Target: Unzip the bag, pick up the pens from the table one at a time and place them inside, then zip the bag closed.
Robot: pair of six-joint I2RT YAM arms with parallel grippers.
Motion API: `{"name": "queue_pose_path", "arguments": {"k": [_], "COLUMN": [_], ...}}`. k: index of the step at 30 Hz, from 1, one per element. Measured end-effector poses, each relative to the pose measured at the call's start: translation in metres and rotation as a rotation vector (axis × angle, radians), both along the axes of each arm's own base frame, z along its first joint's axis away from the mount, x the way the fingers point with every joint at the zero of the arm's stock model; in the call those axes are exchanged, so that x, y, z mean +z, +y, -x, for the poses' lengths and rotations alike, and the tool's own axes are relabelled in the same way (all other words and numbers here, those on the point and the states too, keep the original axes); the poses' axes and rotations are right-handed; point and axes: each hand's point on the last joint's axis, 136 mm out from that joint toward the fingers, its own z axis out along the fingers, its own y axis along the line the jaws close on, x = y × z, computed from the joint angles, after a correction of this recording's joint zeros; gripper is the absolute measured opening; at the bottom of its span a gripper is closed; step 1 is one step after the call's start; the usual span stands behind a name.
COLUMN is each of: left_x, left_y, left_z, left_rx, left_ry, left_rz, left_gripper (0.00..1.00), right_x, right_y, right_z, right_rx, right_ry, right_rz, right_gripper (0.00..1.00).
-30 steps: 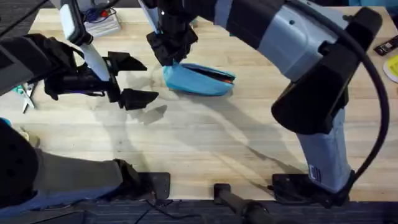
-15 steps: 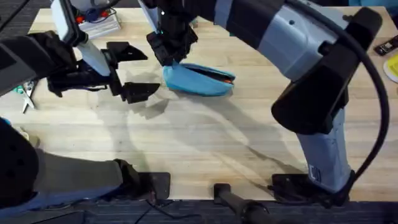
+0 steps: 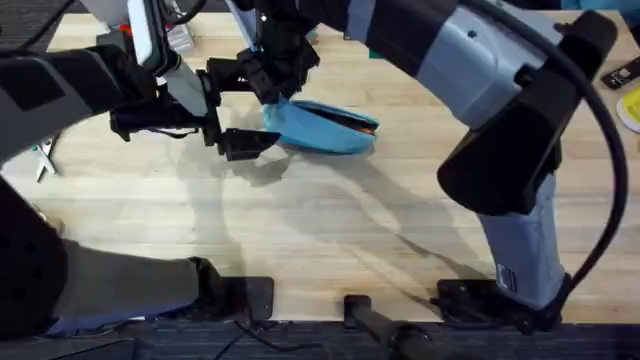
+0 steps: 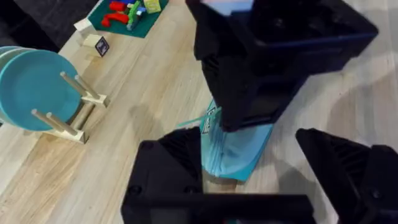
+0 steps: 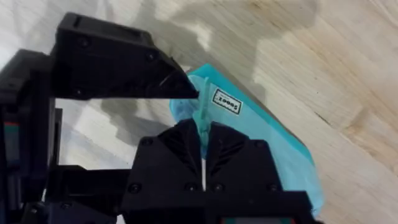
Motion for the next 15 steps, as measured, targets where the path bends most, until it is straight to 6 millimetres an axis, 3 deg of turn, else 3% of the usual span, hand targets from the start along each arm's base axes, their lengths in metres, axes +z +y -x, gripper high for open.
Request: {"name": "queue_pose_path", "arguments": {"k": [7,15], "left_x": [-0.002,-0.033], "left_y": [-0.001,-0.009], "left_z": [-0.004,-0.008], "left_rx": [0.002,-0.027], "left_ry": [-0.005,0.084], "left_rz": [-0.006,0.053], "left_gripper": [0.925,0.927], "right_x": [0.000,0.000], "right_y": [-0.001,0.000], "right_z": [-0.001,0.000], "right_rx": [-0.005,0.001], "right_ry": [0.000,0.000], "right_rz": [-0.002,0.001], "right_gripper": [0.031,0.031]}}
